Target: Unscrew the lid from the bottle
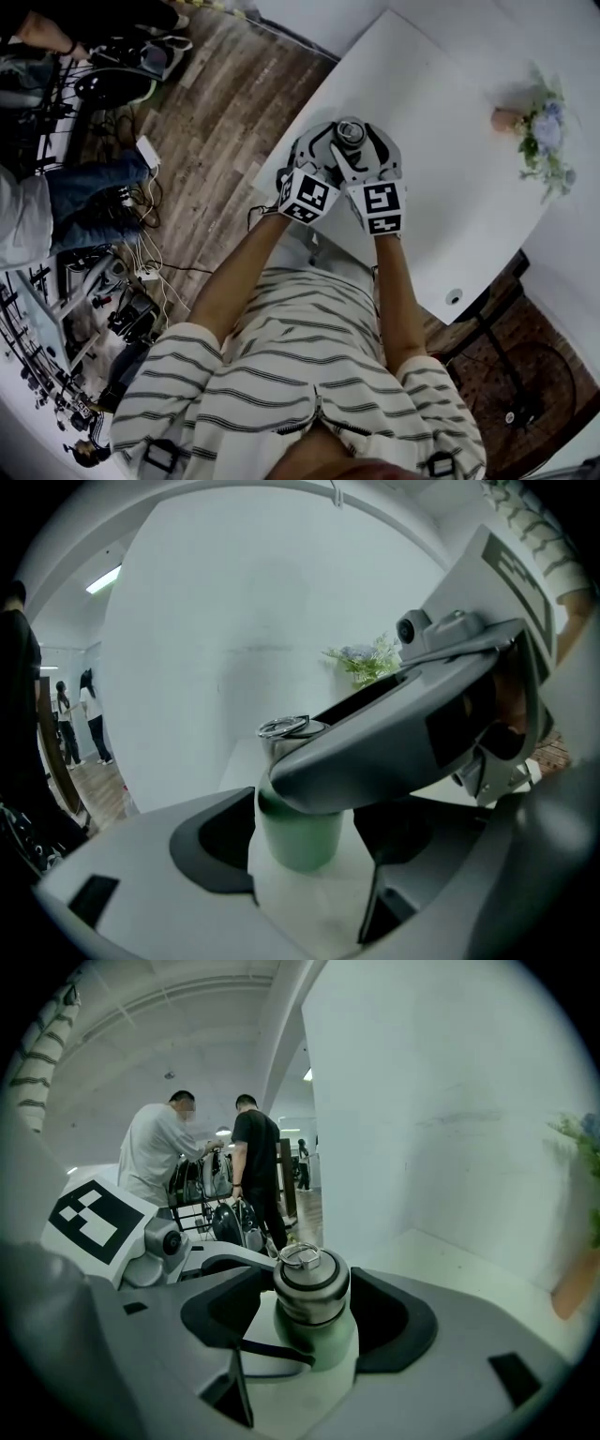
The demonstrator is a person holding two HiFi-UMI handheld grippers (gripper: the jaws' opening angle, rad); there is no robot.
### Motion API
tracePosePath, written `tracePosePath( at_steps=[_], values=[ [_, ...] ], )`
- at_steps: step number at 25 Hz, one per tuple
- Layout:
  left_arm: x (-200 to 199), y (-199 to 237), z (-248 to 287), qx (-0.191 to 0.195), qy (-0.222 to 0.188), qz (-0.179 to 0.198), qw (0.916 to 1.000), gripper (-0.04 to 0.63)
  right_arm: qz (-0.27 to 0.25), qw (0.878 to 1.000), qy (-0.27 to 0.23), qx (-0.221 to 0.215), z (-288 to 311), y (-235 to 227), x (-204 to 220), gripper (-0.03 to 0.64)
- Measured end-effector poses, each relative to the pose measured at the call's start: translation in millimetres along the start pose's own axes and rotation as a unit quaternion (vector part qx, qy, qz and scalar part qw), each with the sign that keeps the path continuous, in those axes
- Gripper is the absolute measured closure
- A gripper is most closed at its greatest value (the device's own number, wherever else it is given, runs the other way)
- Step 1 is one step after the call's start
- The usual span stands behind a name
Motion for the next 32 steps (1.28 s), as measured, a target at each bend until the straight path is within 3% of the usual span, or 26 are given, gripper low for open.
tracePosePath(
  at_steps=[7, 19, 23, 32],
  values=[
    [0.7, 1.1, 6.6, 0.003, -0.004, 0.008, 1.0, 0.285, -0.009, 1.0, 0.001, 0.017, 3.6, -4.8, -1.0, 0.371],
    [2.2, 2.9, 9.3, -0.004, -0.005, 0.01, 0.9999, 0.298, -0.019, 1.0, 0.014, -0.005, 3.8, -9.7, 0.5, 0.359],
    [1.5, 1.9, 6.7, -0.002, -0.004, 0.009, 0.9999, 0.298, -0.032, 0.999, 0.019, -0.024, 1.6, -8.1, -0.2, 0.359],
    [2.2, 1.9, 8.6, -0.002, -0.003, 0.01, 0.9999, 0.296, -0.088, 0.989, 0.032, -0.111, 2.9, -13.0, -0.2, 0.359]
  ],
)
Point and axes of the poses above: the fingertips, and each gripper's own axes: z forward along the fingers, y to its left, x out of its underside, the point moved 4 cm from there along -z, backward along the fingers, and after that the axes turned 1 degree about -x, right-handed, at the moved point
